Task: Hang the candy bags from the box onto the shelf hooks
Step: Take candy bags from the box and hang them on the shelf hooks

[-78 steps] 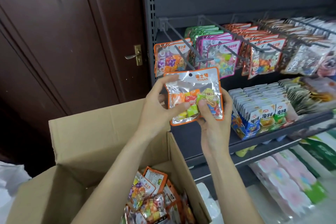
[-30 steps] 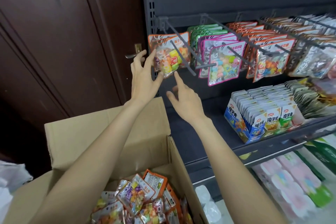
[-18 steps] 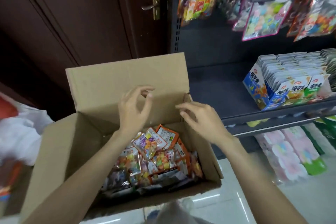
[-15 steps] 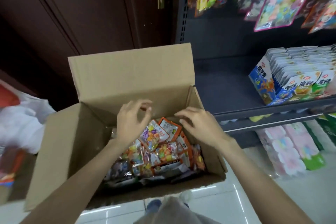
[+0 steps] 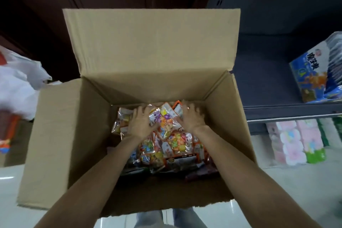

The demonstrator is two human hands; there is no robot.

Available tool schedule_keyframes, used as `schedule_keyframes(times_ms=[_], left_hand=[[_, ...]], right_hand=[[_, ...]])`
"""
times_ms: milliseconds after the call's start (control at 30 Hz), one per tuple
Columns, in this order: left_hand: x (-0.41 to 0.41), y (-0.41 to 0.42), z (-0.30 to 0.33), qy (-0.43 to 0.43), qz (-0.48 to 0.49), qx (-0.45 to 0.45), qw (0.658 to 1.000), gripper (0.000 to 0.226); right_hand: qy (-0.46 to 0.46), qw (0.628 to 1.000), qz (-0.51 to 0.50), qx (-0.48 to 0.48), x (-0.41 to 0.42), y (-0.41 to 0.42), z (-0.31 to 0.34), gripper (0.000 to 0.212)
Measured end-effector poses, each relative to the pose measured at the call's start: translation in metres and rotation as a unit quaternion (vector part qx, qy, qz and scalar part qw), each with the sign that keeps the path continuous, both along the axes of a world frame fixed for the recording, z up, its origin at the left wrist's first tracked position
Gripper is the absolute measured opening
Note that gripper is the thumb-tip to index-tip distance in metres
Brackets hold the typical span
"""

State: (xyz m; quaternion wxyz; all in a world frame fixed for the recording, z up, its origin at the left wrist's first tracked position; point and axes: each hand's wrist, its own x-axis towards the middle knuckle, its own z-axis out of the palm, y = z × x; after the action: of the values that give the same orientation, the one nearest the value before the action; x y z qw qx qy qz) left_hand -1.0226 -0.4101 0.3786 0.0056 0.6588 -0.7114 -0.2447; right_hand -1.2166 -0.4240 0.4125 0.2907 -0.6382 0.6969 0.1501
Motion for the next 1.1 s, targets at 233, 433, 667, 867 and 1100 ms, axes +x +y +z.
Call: schedule_keyframes(times_ms=[233,433,667,867,1100], left_hand=[[0.007,-0.016,-0.027,-0.006,-0.016,0.029,0.999,0.098],[0.011,-0.019,-0.033,-0.019,-0.052,0.01,0.998,0.097],[0.006,-0.025,-0.036,-0.023,-0.06,0.011,0.998,0.105],[0.001,-0.031,-0.038,-0.109,-0.121,0.024,0.986,0.111],[0.003,-0.03,-0.034,-0.113,-0.142,-0.005,0.983,0.109]], right_hand=[[0.052,0.999,0.01,-0.006,0.011,-0.006,-0.027,0.091],[-0.001,0.99,0.045,-0.13,0.005,0.001,-0.028,0.084],[-0.034,0.992,0.048,-0.115,-0.002,-0.002,-0.032,0.082],[-0.021,0.996,0.042,-0.08,0.002,-0.009,-0.031,0.092],[0.002,0.977,0.116,-0.177,0.01,0.002,-0.029,0.082]])
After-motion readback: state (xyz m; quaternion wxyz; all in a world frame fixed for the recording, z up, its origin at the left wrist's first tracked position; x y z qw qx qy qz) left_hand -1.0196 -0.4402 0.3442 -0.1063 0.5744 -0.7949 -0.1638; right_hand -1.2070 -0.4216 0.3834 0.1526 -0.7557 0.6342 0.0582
